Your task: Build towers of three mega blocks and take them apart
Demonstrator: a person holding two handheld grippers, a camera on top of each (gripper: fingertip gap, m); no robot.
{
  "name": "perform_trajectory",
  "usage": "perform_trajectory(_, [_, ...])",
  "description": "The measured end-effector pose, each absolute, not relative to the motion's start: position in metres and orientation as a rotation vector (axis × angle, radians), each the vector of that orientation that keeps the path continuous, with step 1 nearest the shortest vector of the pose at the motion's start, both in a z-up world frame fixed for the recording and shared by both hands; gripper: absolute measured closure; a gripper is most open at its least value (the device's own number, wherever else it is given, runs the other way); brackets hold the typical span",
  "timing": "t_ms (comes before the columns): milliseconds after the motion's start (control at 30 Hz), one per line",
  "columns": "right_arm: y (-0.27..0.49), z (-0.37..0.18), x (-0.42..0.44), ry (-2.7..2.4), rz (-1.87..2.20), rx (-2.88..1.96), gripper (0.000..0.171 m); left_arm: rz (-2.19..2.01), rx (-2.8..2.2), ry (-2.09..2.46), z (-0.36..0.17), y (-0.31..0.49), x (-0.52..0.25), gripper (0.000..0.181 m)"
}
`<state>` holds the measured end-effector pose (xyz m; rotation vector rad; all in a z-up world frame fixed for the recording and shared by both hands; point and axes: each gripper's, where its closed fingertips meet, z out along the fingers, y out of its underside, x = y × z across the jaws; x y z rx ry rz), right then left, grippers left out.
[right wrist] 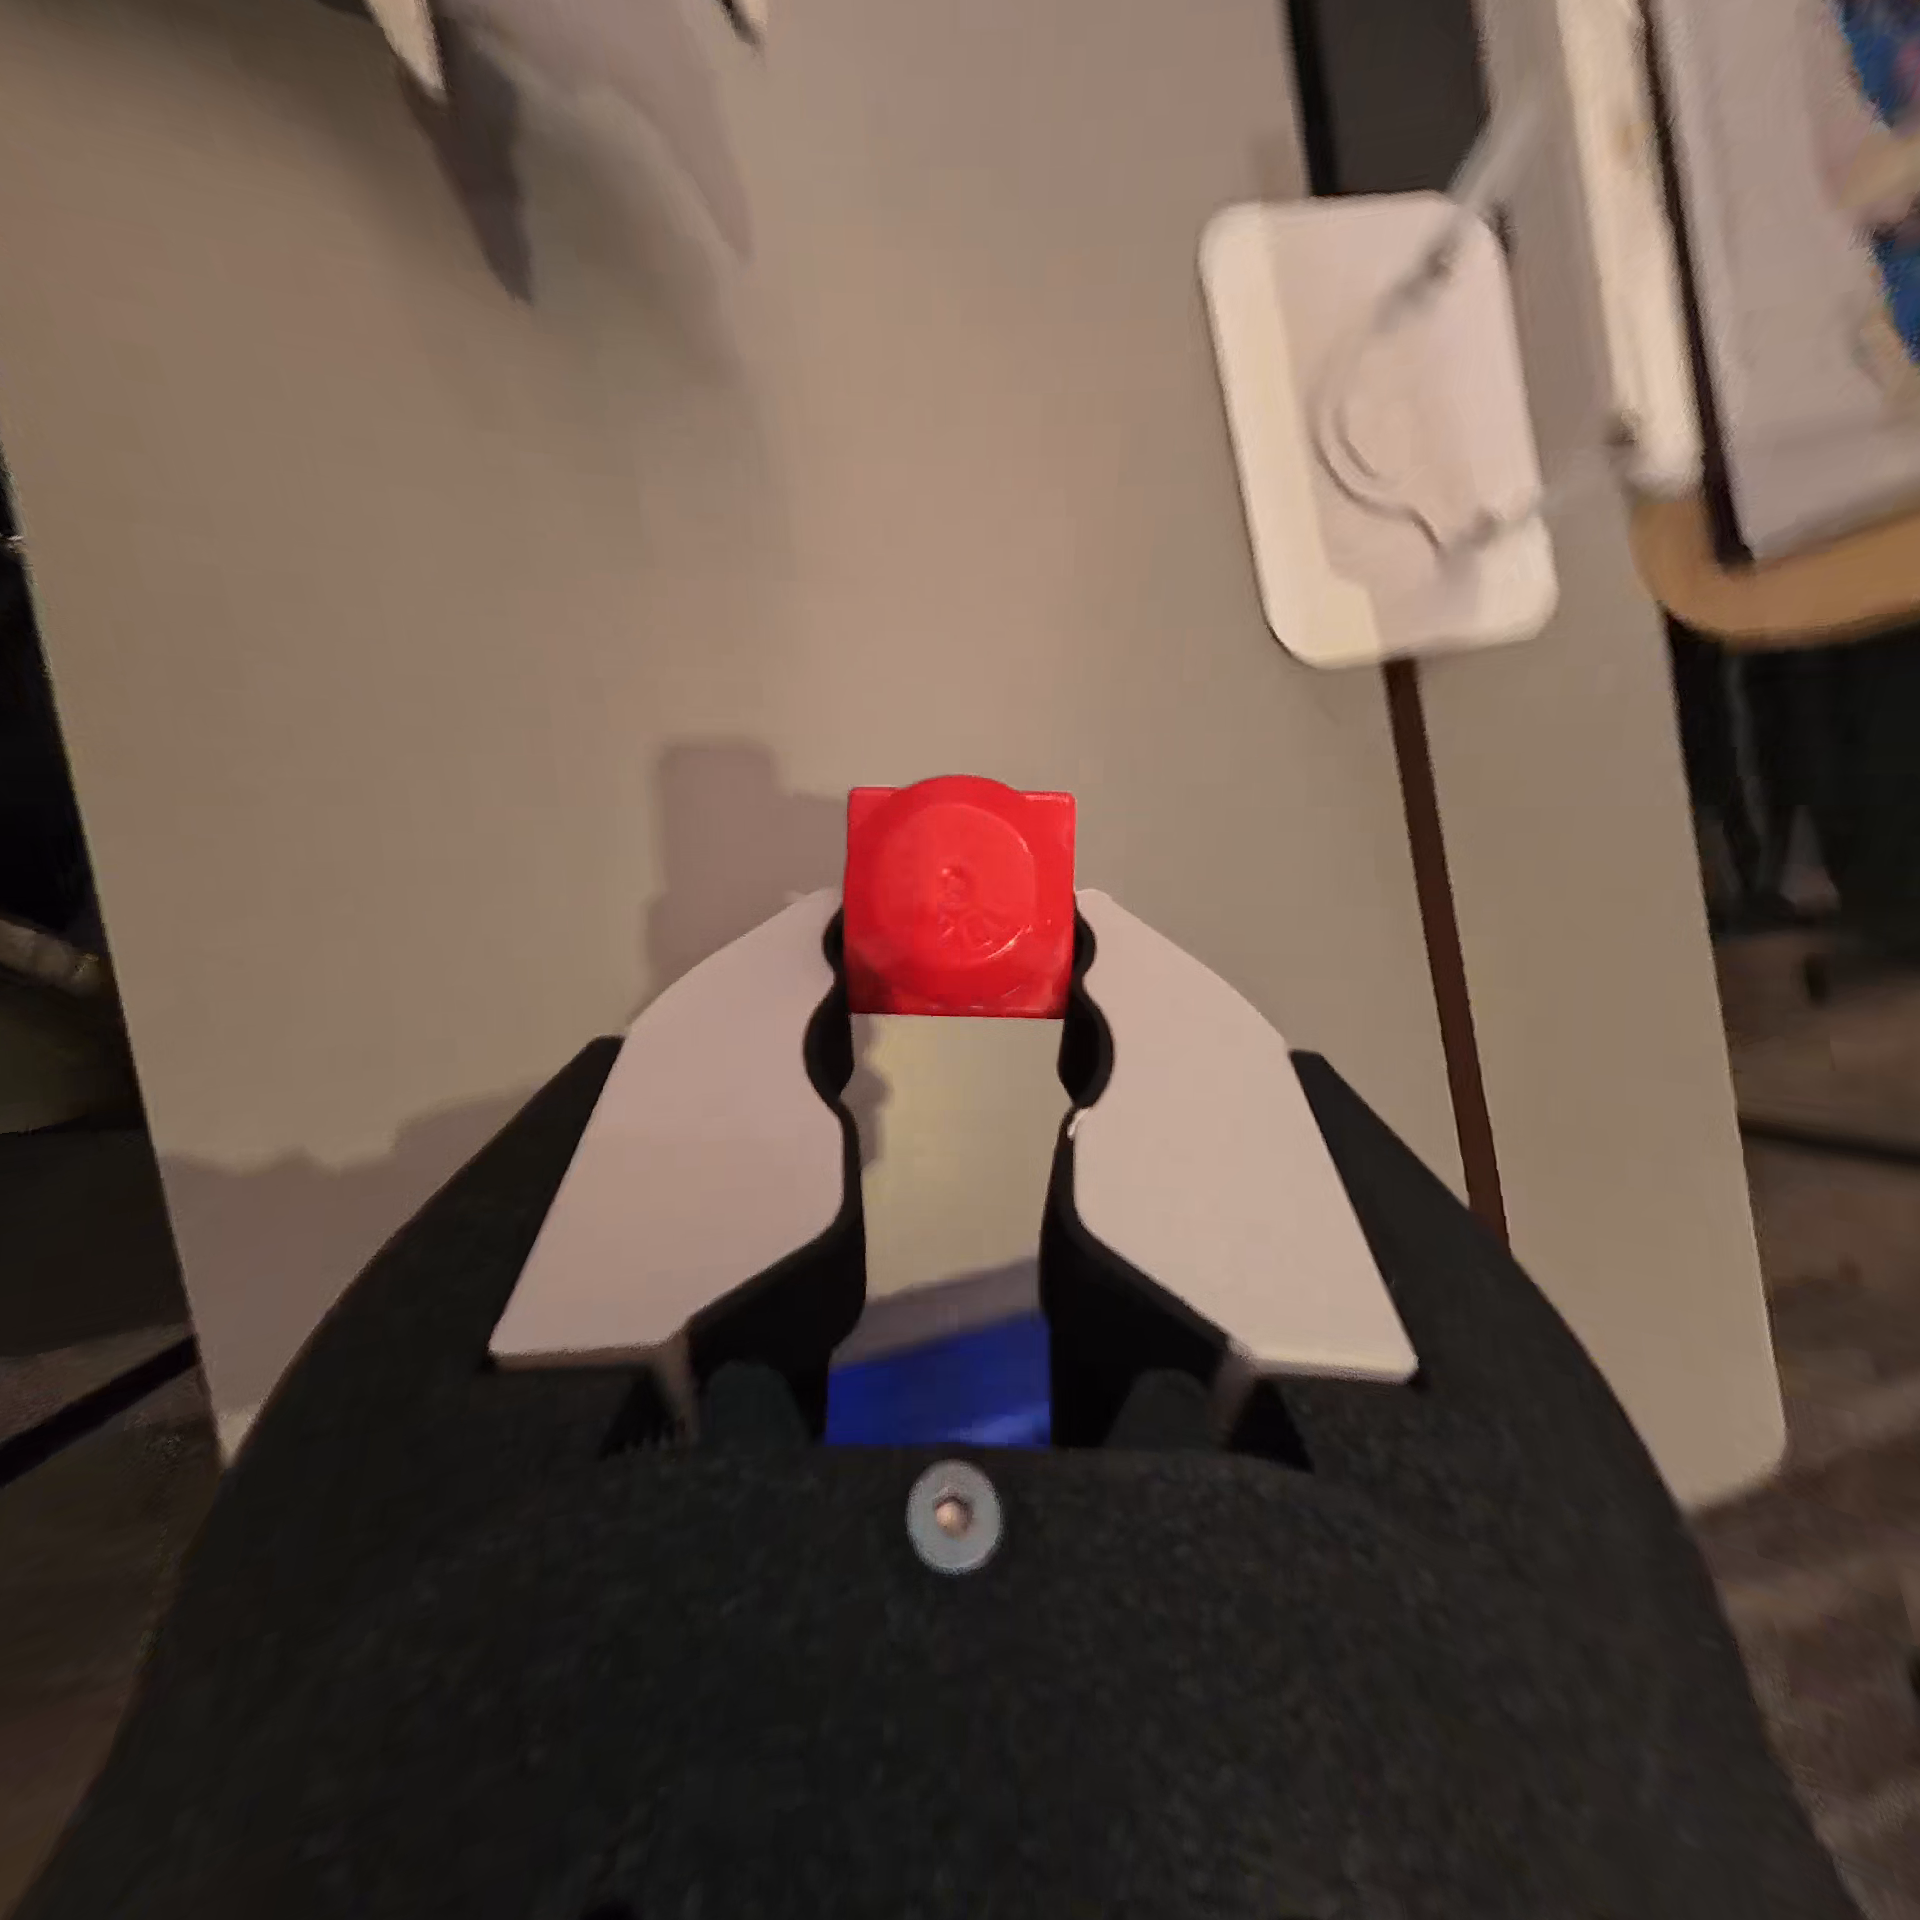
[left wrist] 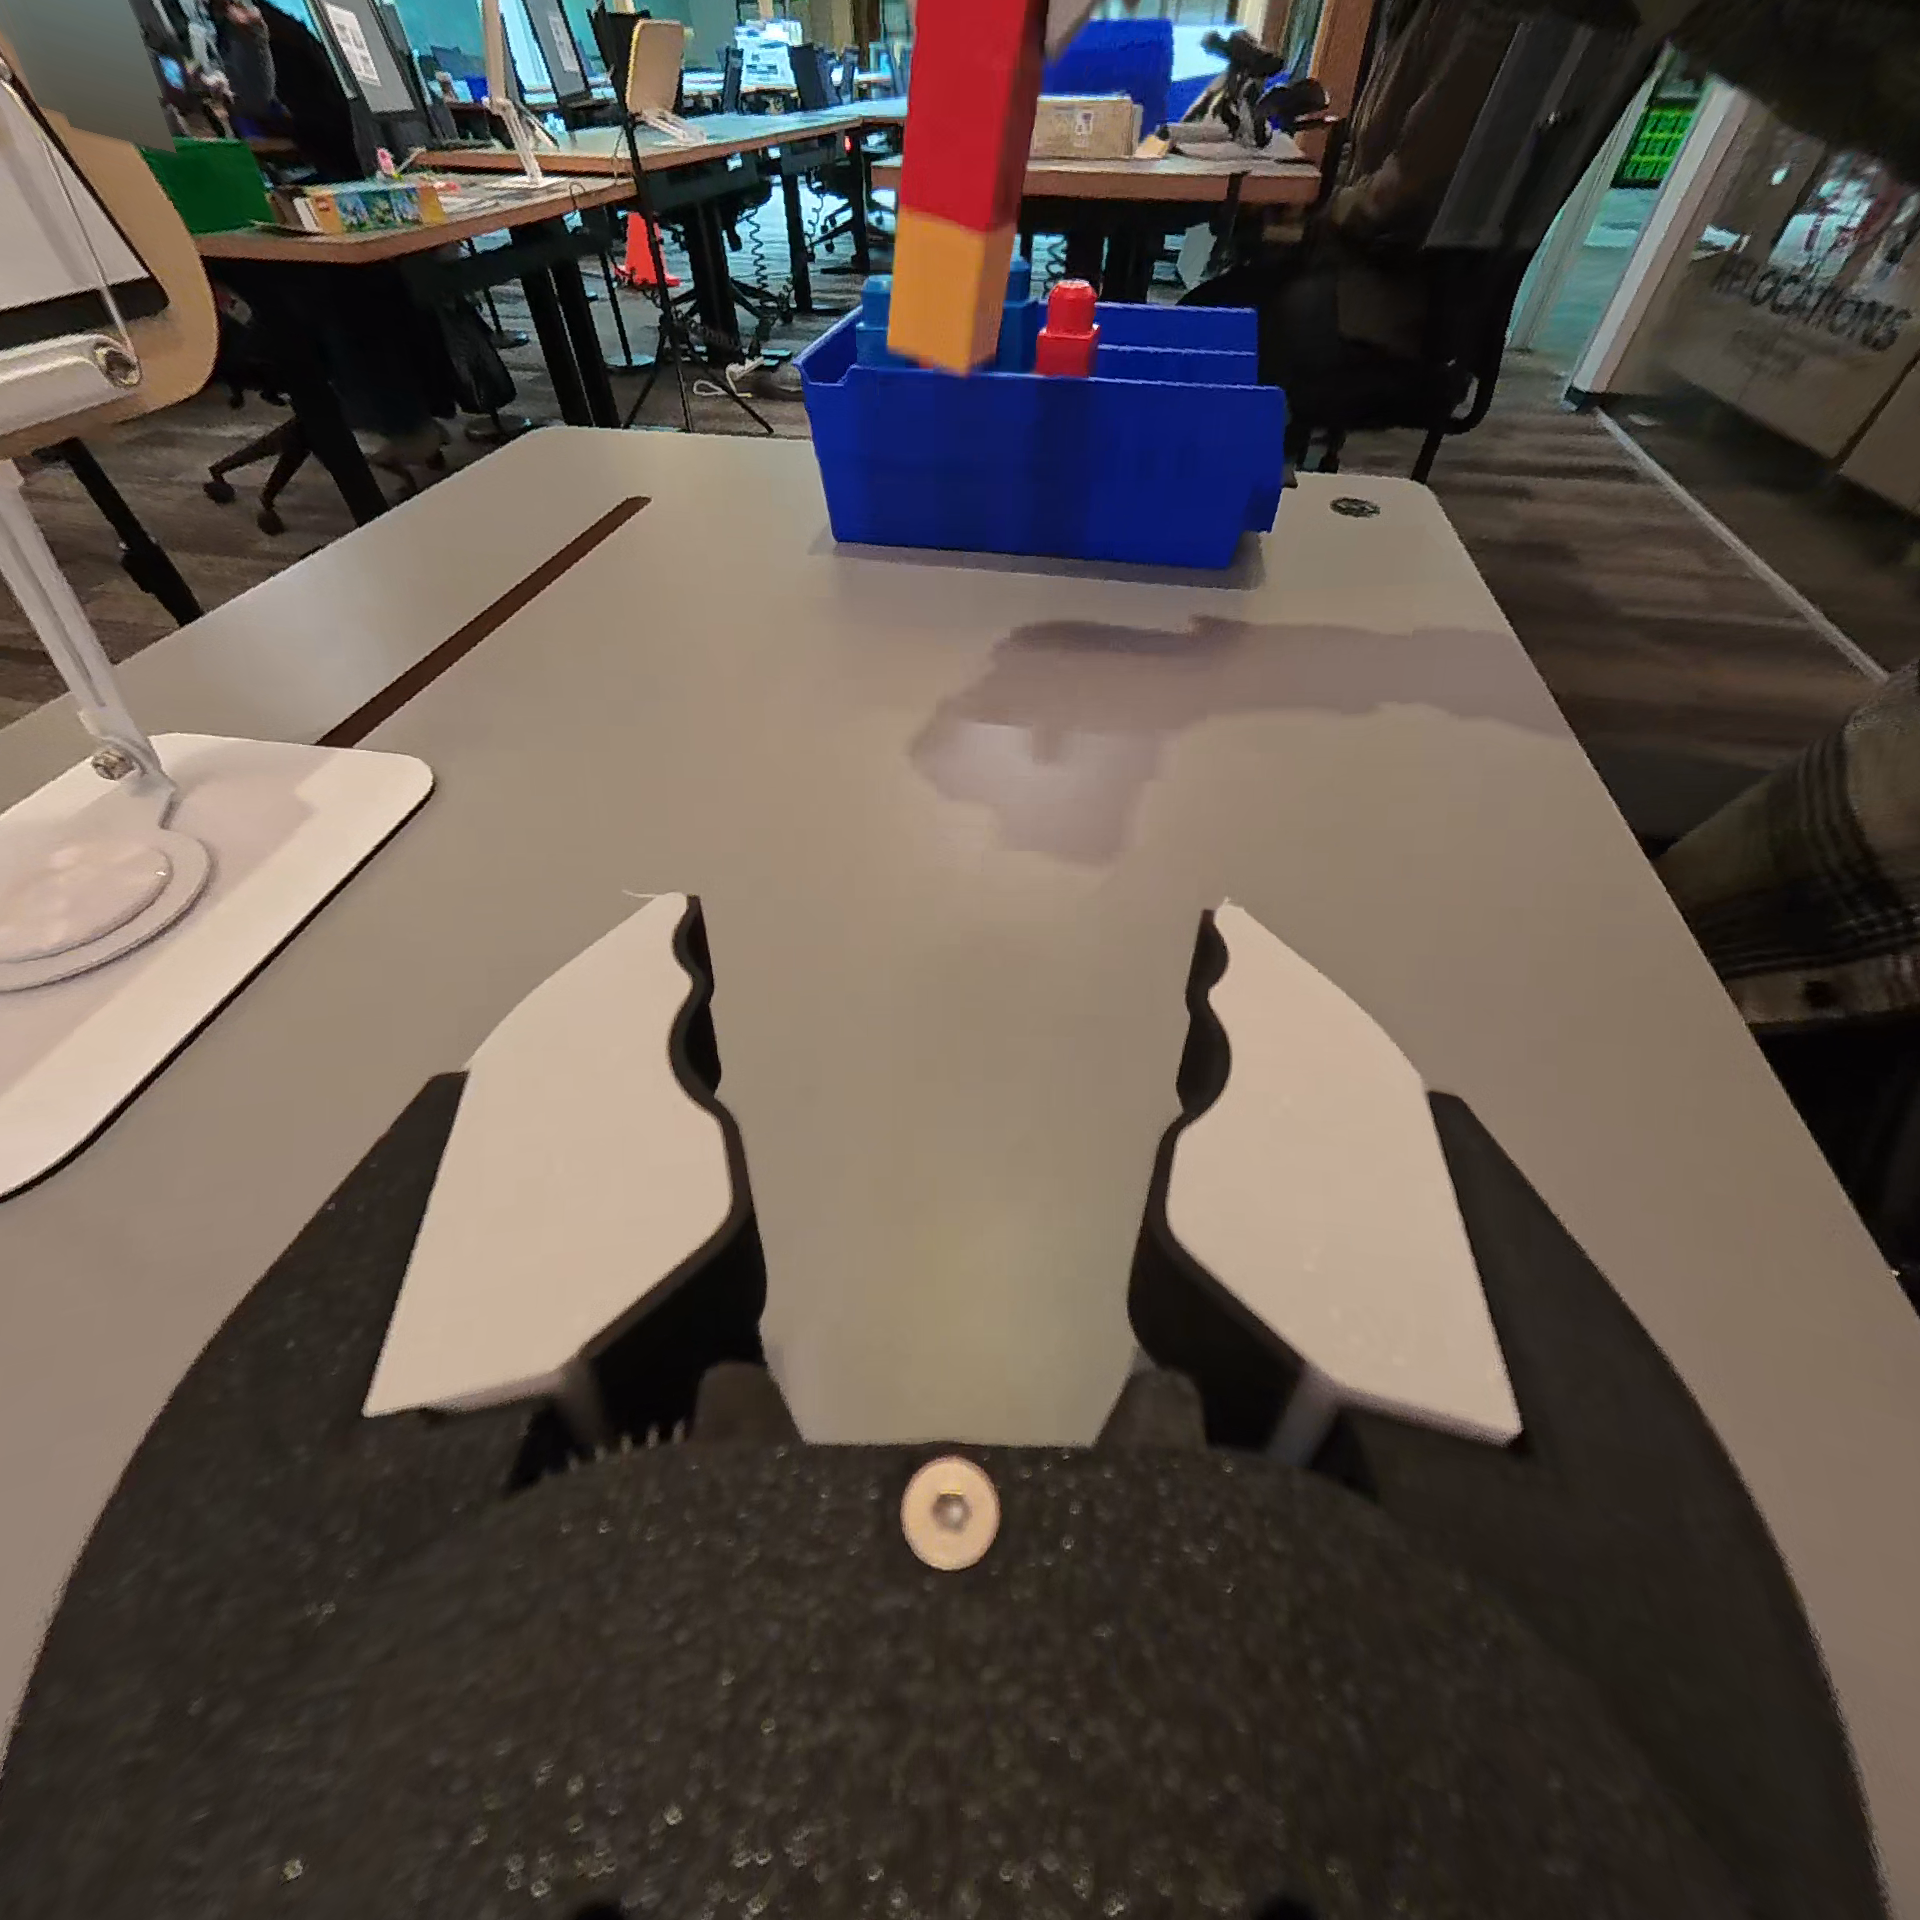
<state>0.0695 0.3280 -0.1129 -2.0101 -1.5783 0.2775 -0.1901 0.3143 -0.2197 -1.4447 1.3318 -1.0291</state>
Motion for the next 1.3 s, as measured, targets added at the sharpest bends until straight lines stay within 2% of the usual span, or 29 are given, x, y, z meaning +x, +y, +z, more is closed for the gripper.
perform_trajectory(233, [0.313,-0.074,0.225,-0.845,0.072,-2.378,0.135,-1.009,-1.486,1.381,-0.232,0.309,-0.183,0.095])
perform_trajectory(467, [0.272,-0.103,0.333,-0.182,-0.070,-2.561,0.134,-1.036,-1.530,1.360,-0.237,0.310,-0.183,0.097])
perform_trajectory(700, [0.269,-0.172,0.361,0.094,-0.018,-2.557,0.134,-1.027,-1.518,1.317,-0.230,0.313,-0.184,0.097])
perform_trajectory(900, [0.272,-0.219,0.358,0.125,0.043,-2.556,0.134,-1.018,-1.521,1.324,-0.232,0.314,-0.185,0.099])
perform_trajectory(1300, [0.280,-0.261,0.360,0.120,-0.003,-2.588,0.134,-0.998,-1.533,1.350,-0.238,0.313,-0.184,0.099])
